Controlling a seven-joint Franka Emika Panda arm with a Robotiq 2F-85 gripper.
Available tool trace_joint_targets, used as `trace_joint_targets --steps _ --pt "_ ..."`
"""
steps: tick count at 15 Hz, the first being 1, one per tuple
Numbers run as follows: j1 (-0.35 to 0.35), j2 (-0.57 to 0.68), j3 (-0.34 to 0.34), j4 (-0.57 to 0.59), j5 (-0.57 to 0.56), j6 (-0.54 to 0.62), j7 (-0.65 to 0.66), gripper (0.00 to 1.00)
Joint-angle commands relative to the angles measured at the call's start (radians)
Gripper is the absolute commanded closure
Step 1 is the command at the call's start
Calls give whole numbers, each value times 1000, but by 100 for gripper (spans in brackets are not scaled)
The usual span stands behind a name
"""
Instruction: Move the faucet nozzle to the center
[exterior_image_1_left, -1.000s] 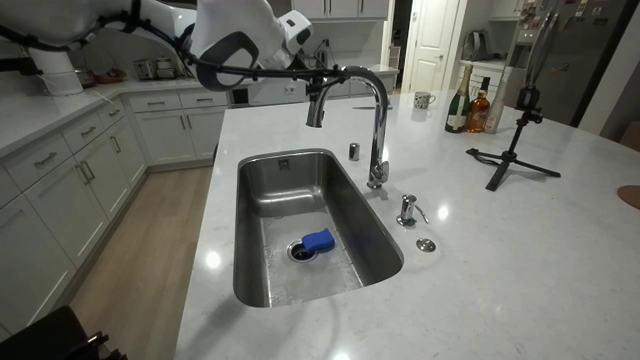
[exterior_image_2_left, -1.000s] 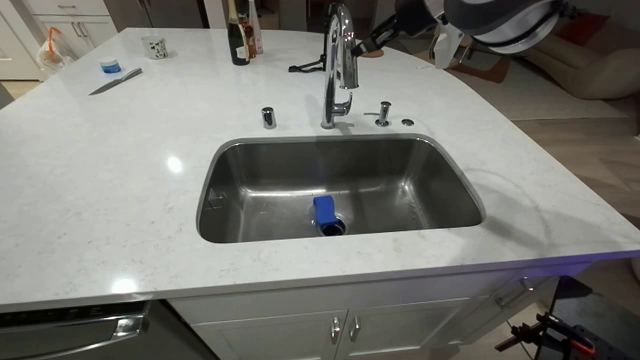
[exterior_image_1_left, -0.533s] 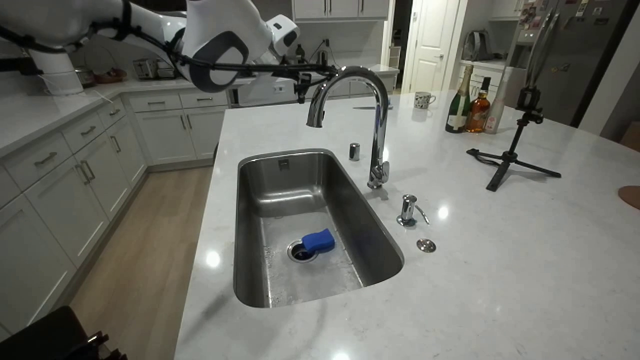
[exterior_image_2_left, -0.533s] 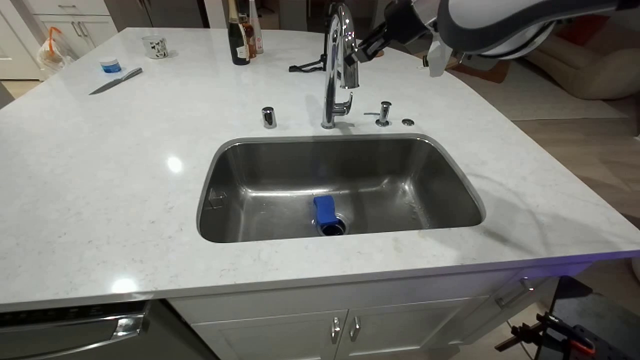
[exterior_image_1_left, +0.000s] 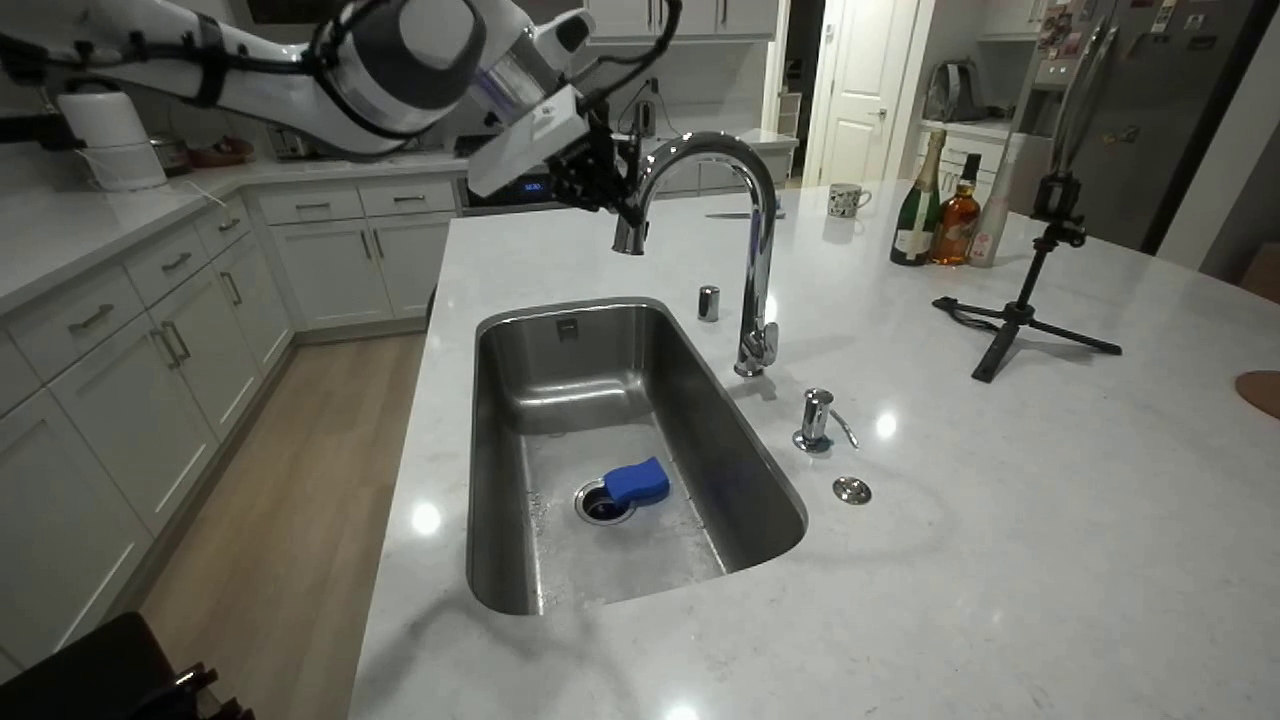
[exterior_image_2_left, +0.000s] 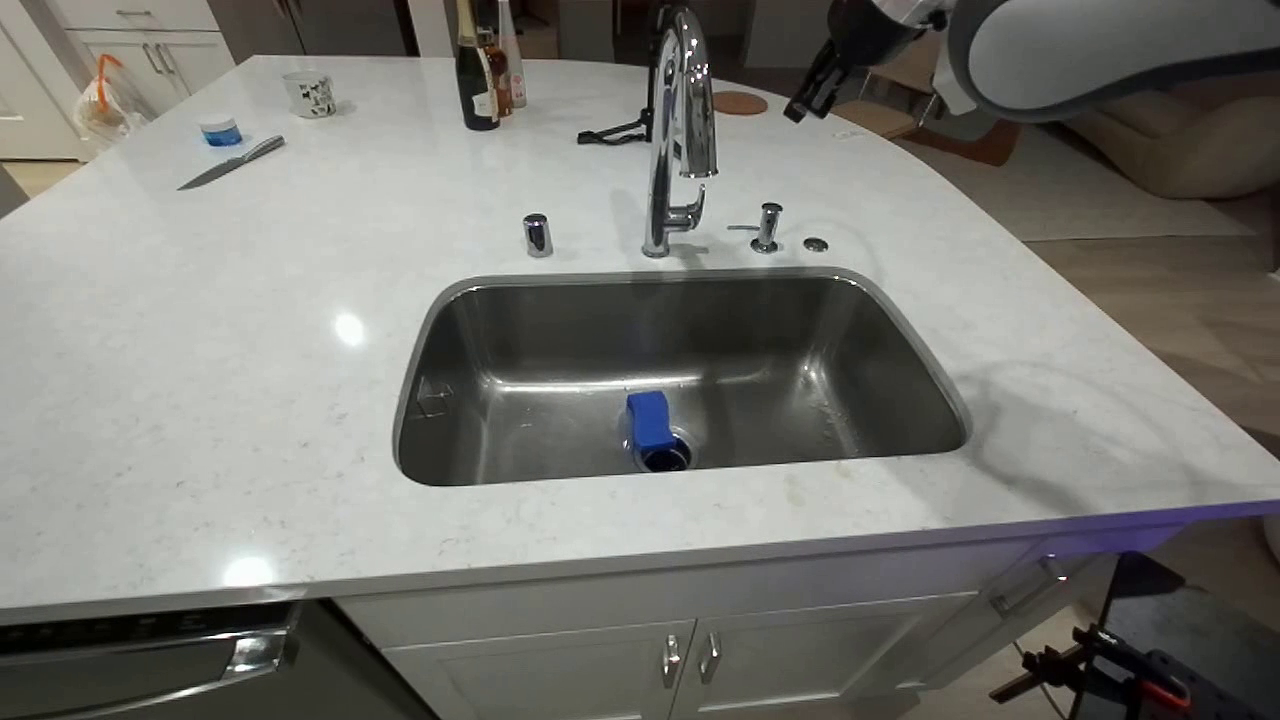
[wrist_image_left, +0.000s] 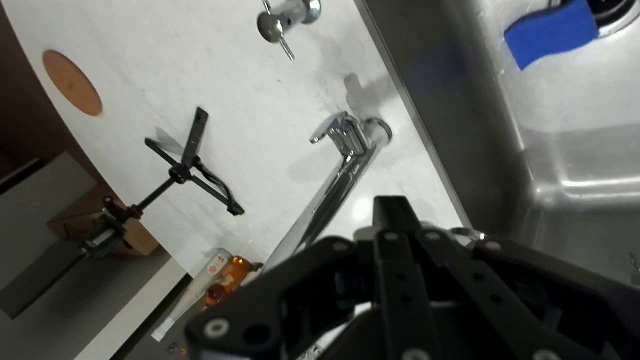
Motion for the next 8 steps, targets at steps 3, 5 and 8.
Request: trace_joint_targets --steps 3,5,8 --pt "75 -77 7 90 -138 -396 -10 100" --pt "92 -83 20 137 -147 -512 -39 100" --pt "110 -74 36 207 -140 -652 -98 100"
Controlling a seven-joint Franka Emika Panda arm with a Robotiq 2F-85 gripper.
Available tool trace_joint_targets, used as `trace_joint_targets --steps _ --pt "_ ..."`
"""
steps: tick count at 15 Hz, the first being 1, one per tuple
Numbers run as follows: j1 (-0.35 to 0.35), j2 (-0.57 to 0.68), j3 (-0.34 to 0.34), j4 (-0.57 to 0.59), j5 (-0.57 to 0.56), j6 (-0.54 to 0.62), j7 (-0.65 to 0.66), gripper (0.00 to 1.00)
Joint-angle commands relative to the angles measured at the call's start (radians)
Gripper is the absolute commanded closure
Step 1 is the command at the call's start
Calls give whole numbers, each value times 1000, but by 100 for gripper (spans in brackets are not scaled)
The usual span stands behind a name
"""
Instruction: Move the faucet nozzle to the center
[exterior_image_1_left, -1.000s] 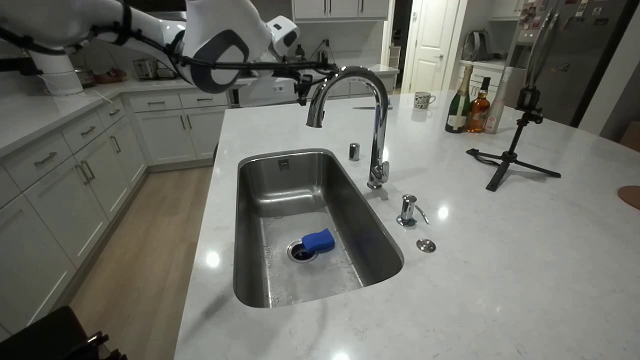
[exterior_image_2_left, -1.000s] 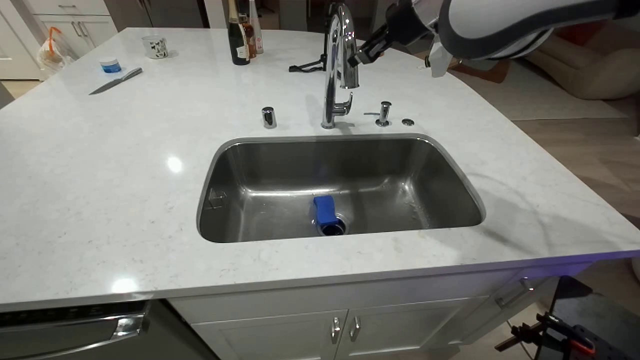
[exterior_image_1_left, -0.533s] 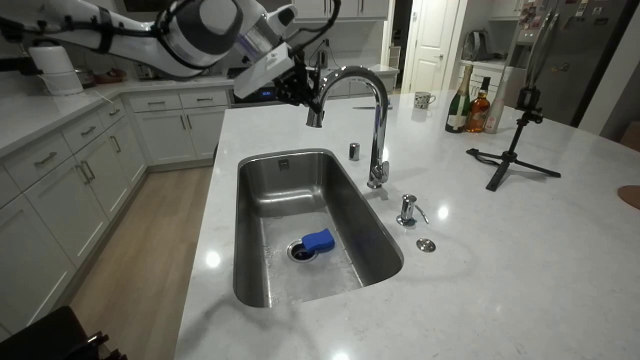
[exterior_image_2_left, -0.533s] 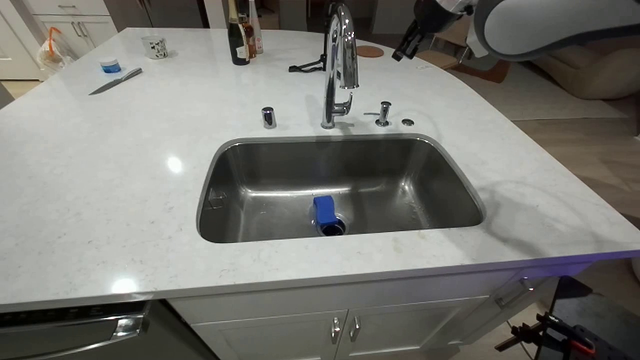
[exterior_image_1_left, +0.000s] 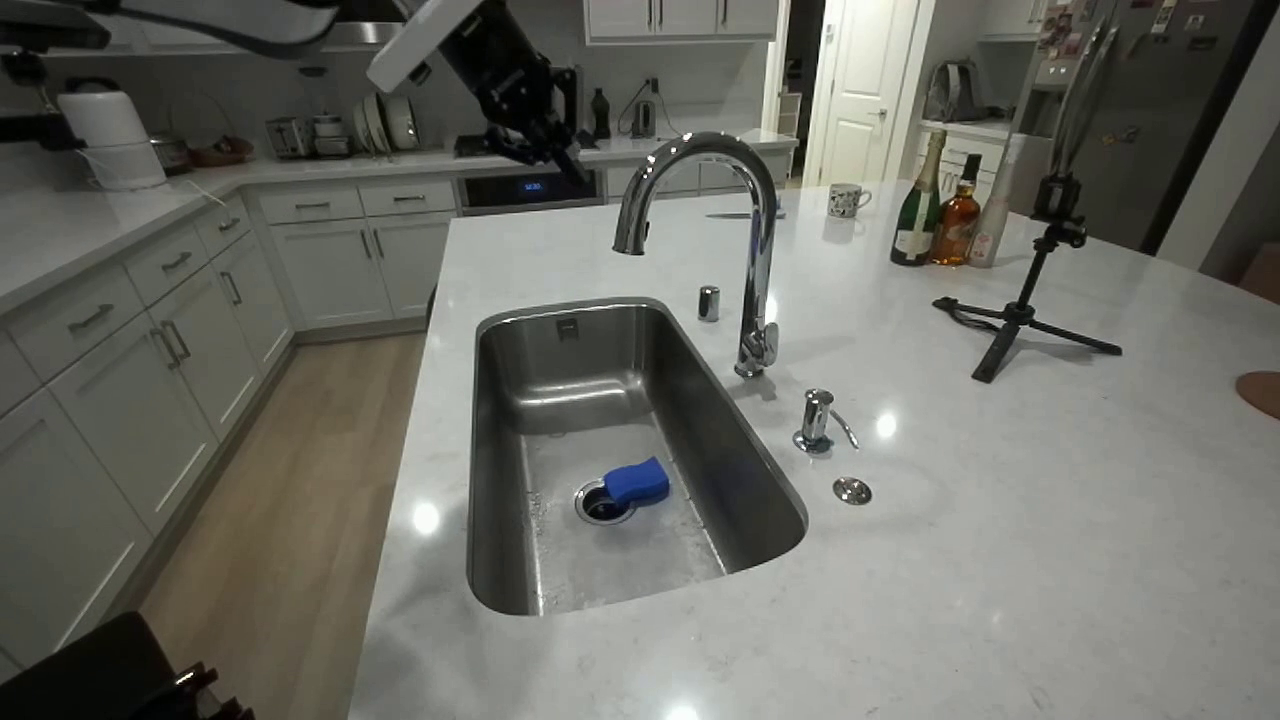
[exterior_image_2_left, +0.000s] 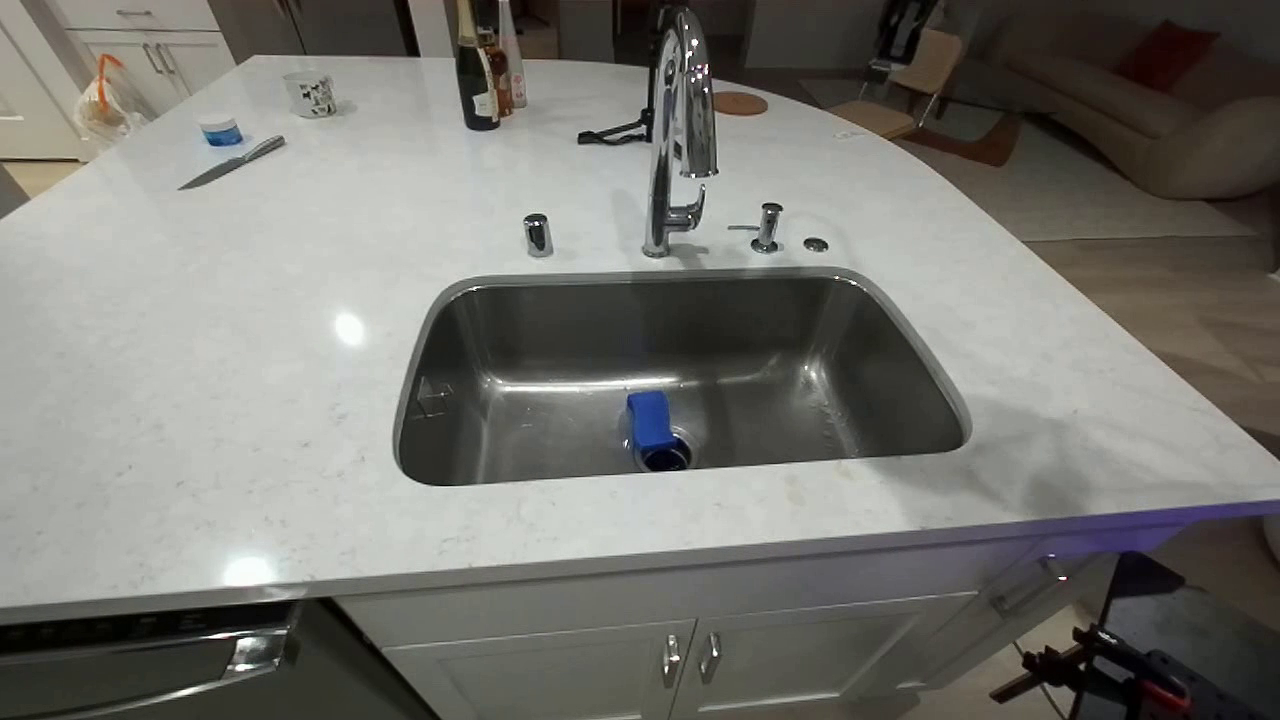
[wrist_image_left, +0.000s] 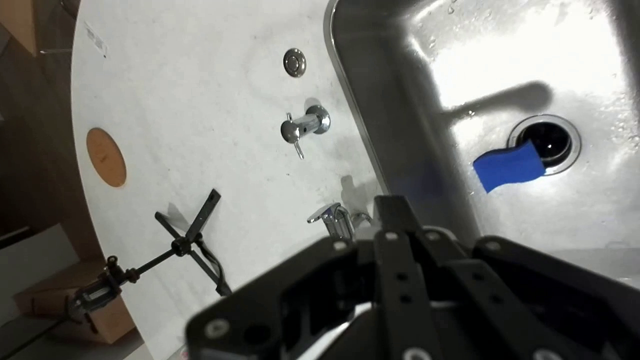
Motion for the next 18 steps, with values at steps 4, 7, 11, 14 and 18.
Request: trace_joint_targets --steps 4,7,11,14,18 --pt "29 26 24 141 -23 -257 -99 72" --pt "33 56 28 185 -33 -297 -101 50" --pt "38 140 27 239 -54 -289 -82 22" --pt "53 268 28 331 -58 -351 -99 0" --pt "40 209 23 235 -38 -282 -77 0"
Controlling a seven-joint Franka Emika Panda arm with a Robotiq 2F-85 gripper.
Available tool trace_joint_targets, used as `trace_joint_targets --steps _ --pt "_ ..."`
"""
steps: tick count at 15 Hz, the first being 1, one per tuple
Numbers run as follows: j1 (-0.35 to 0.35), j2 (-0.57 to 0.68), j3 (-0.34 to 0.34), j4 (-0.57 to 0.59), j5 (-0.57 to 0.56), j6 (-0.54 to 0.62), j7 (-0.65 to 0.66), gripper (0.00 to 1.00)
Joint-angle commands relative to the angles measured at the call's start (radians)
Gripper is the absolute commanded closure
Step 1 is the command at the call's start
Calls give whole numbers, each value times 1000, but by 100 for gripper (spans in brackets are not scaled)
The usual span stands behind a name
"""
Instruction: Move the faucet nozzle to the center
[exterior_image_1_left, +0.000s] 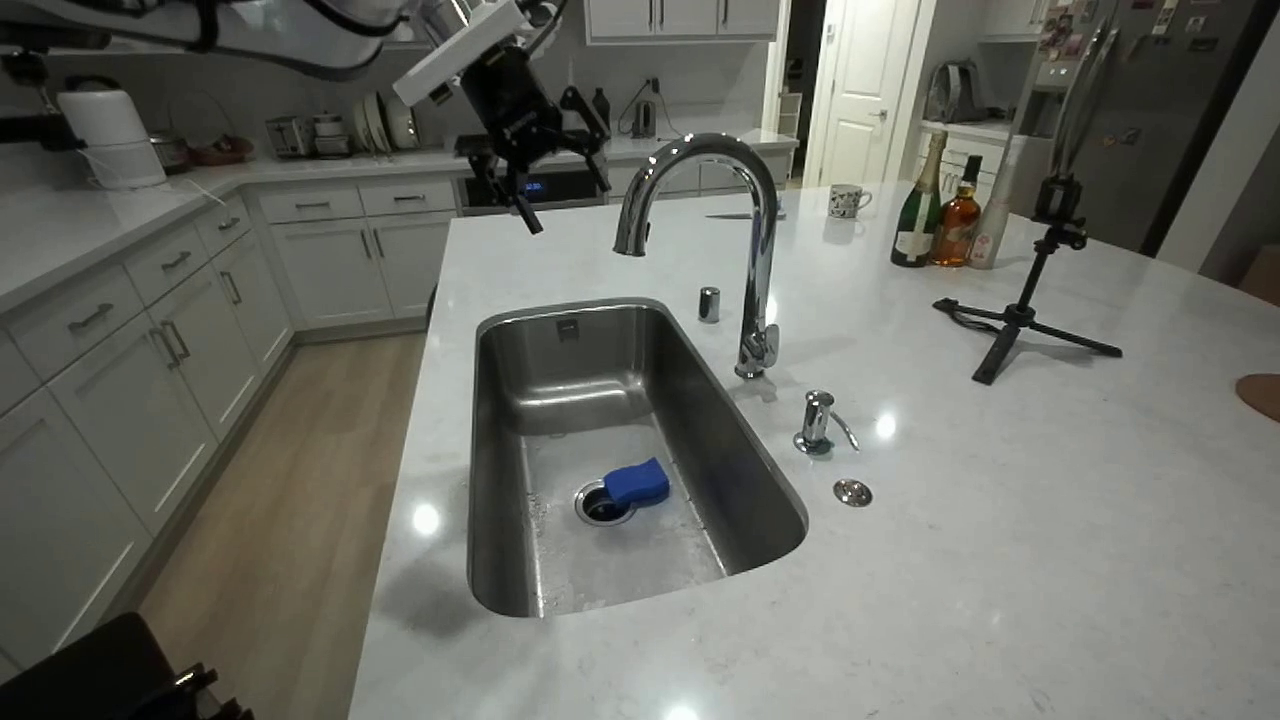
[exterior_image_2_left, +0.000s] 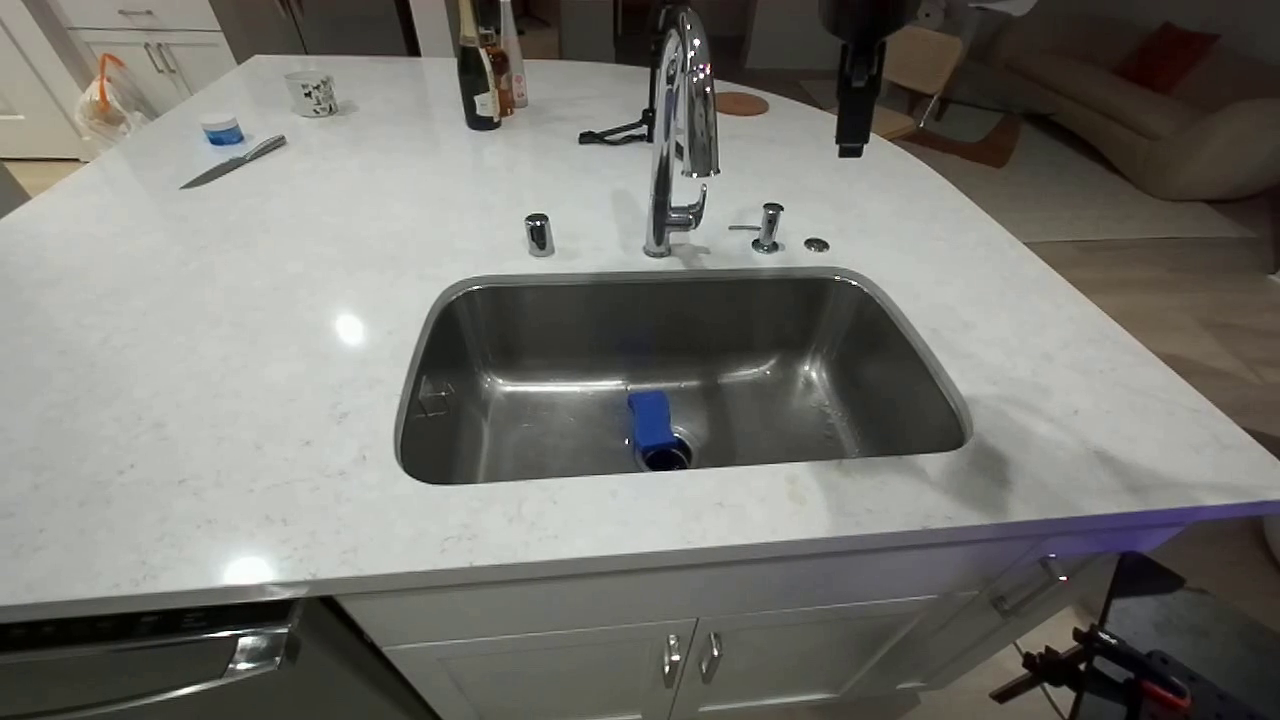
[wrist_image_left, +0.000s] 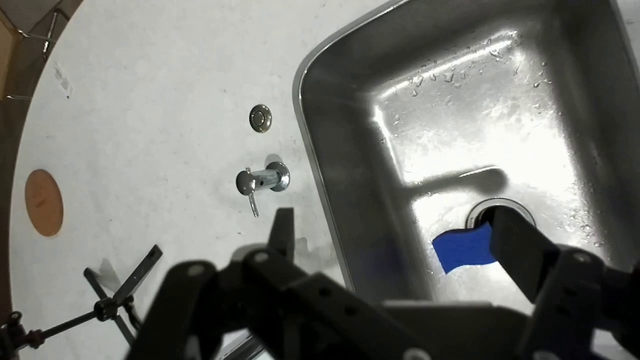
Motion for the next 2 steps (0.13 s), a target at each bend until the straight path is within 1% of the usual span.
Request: trace_joint_targets --steps 1,2 --pt "2 -3 -2 5 1 -4 -2 0" --pt "1 -9 -2 6 1 -4 -2 0"
